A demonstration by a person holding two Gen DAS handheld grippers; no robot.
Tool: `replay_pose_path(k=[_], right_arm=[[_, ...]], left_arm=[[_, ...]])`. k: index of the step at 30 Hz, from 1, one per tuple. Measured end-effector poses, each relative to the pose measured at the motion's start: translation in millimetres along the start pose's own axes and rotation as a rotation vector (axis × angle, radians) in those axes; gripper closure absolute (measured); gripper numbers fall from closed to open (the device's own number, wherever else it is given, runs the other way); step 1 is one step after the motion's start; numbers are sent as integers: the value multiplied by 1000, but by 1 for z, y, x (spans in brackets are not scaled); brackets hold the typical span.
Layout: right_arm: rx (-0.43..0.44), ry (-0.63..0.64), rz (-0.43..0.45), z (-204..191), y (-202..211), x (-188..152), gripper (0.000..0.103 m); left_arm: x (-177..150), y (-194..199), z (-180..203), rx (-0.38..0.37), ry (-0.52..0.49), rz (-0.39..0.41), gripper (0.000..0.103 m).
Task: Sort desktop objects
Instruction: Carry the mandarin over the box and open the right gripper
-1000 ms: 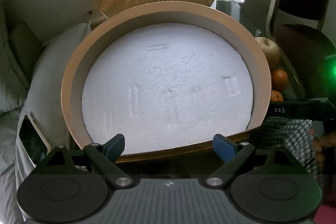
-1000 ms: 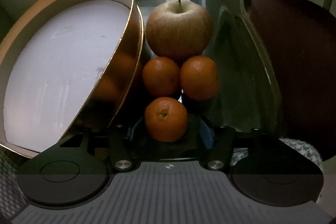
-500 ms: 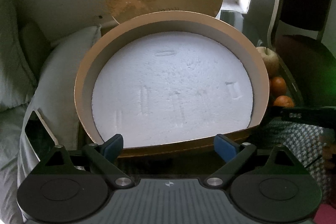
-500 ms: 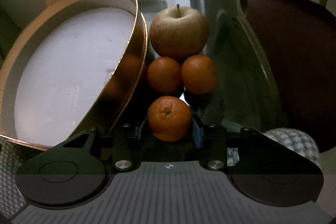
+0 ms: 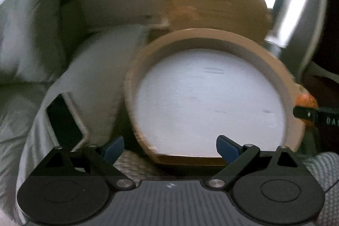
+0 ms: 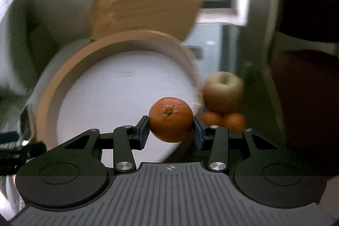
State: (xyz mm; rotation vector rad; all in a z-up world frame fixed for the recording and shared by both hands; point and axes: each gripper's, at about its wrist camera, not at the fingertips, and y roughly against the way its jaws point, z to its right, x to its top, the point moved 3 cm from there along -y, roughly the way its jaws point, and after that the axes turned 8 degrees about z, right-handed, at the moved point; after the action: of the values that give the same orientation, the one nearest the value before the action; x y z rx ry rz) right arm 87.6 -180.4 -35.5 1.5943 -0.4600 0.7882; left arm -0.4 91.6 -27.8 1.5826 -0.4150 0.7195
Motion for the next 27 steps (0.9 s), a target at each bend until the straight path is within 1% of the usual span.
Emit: replay_pose_path(k=[3,5,10,14,20,27], right_arm=[[52,72,-39,-32,-21,1,58],[82,110,-73,-50,-34,-1,58],[119,173,-178,-89,-71,-13,58],[154,195,-245,-110,-94,-22,58],[194,198,-275,-125,-117,-31,58],[216,190,-278,-130,-123,-39,57]], left_arm=[[3,-2,-22,36,52,10,8],[2,-6,-36,59,87,1,8],[0,-13,-46,50,111,-19,8],[-1,-16,-49,37,118,-25,8],[-4,-20,-57,43,126,-36,8],[-5,-23,-57,47,126,-47,8]])
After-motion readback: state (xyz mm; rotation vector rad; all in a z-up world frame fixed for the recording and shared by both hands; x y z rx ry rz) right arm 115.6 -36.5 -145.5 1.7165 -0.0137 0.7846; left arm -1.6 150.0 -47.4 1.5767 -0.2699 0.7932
